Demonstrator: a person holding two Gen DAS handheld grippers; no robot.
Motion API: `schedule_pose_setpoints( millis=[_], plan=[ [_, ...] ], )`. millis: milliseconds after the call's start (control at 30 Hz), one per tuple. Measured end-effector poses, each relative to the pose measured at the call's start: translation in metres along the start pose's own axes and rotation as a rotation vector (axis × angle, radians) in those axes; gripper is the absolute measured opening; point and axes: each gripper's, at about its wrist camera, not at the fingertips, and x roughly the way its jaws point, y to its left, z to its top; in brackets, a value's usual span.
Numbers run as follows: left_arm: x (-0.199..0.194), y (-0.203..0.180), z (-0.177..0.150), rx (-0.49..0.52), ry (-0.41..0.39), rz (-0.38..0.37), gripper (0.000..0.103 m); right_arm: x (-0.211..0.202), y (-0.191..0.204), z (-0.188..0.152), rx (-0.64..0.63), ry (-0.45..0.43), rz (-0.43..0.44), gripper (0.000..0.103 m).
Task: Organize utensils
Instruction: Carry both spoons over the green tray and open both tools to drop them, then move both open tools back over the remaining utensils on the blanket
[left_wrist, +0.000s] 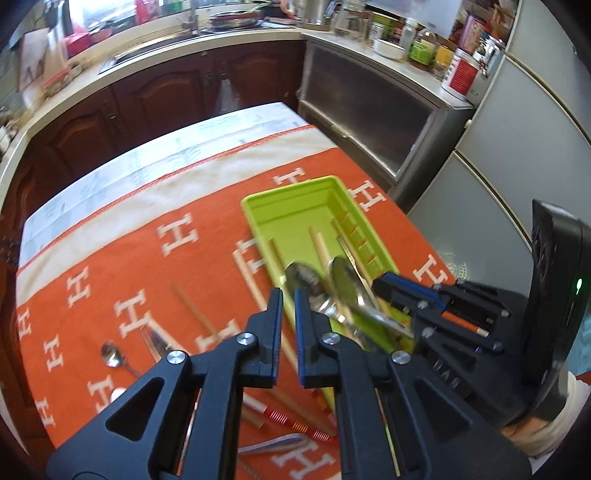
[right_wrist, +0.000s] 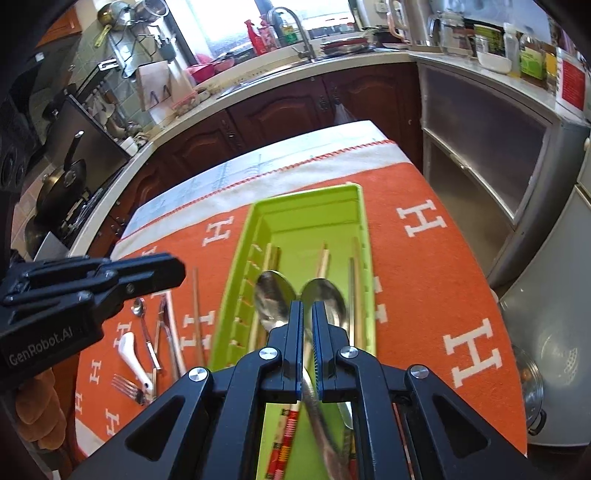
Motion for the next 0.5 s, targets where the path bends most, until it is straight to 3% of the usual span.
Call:
schedule_pose_setpoints(
  millis=[33, 100, 167, 500],
  plan=[
    [-0.006, 0.005, -0.004, -0.008, -0.003, 0.010, 0.011, -0.001, 0.005, 0.001, -0.009, 0.000, 0.008, 0.005],
    [-0.020, 0.014, -0.013, -0.022, -0.017, 0.029, 0.031, -0.006, 0.016, 0.002, -0.029, 0.000, 0.023, 0.006],
    [-0.037, 0.024, -0.021, -0.038, -0.042, 0.056, 0.044, -0.015, 0.025, 0.002, -0.053, 0.000, 0.039, 0.008],
    [-0.115, 0.082, -0.075, -0.169, -0.134, 0.214, 0.048, -0.048, 0.098, -0.016, -0.230, 0.018, 0.141, 0.019]
  ],
)
